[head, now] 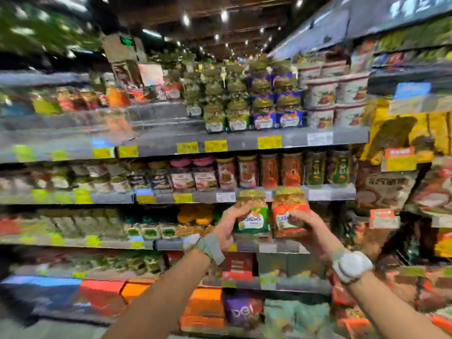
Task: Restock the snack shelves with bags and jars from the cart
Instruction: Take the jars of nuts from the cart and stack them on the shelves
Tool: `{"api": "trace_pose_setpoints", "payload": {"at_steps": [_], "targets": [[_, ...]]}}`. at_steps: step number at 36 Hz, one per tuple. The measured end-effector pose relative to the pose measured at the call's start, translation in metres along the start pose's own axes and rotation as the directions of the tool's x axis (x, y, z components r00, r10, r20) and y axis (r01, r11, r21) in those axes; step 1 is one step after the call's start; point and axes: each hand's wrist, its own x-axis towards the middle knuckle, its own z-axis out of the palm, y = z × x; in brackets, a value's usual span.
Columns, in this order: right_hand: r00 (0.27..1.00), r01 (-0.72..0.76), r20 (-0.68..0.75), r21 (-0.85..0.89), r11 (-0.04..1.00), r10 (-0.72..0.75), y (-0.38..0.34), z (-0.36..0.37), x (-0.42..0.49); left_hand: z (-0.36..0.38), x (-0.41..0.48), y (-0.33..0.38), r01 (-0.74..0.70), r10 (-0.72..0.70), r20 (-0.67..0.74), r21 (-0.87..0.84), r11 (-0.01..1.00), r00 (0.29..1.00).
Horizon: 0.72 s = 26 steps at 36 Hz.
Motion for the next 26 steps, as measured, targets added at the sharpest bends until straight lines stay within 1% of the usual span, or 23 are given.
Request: {"api": "trace_pose_setpoints", "payload": {"at_steps": [2,4,6,11,13,17,20,23,24,26], "targets": [[0.999,0.001,0.038,0.025,1.000,-0.002,-0.009,0.035,0.007,-0.022,-0.007,0.029,-0.037,0.038,-0.025,0.048,0.998,0.999],[0.998,0.001,0.057,0.064,0.998,-0.005,-0.012,0.058,0.016,-0.038,-0.009,0.049,-0.047,0.048,-0.003,0.075,0.996,0.999],[0.997,0.058,0.056,0.045,0.997,-0.061,-0.017,0.089,0.031,-0.064,-0.003,0.068,-0.077,0.077,-0.011,0.045,0.996,0.997],[0.989,0.144,0.044,-0.024,0.989,-0.143,-0.038,0.157,0.078,-0.122,0.022,0.110,-0.216,0.216,-0.019,0.025,0.976,0.976],[0.979,0.202,0.048,-0.045,0.978,-0.200,-0.047,0.183,0.098,-0.144,0.034,0.128,-0.246,0.246,-0.010,0.017,0.969,0.969],[0.956,0.289,0.083,-0.097,0.952,-0.282,-0.065,0.216,0.127,-0.175,0.054,0.168,-0.285,0.279,0.072,0.094,0.954,0.958],[0.939,0.344,0.055,-0.112,0.932,-0.340,-0.083,0.239,0.153,-0.196,0.076,0.207,-0.327,0.315,0.097,0.157,0.932,0.944],[0.921,0.386,-0.004,-0.148,0.911,-0.390,-0.108,0.257,0.174,-0.213,0.100,0.241,-0.348,0.354,0.026,0.256,0.902,0.935],[0.913,0.397,-0.028,-0.161,0.903,-0.407,-0.118,0.263,0.184,-0.219,0.108,0.252,-0.375,0.388,0.008,0.277,0.884,0.921],[0.889,0.439,-0.056,-0.179,0.880,-0.455,-0.136,0.271,0.191,-0.224,0.119,0.271,-0.398,0.444,-0.040,0.376,0.837,0.895]]}}
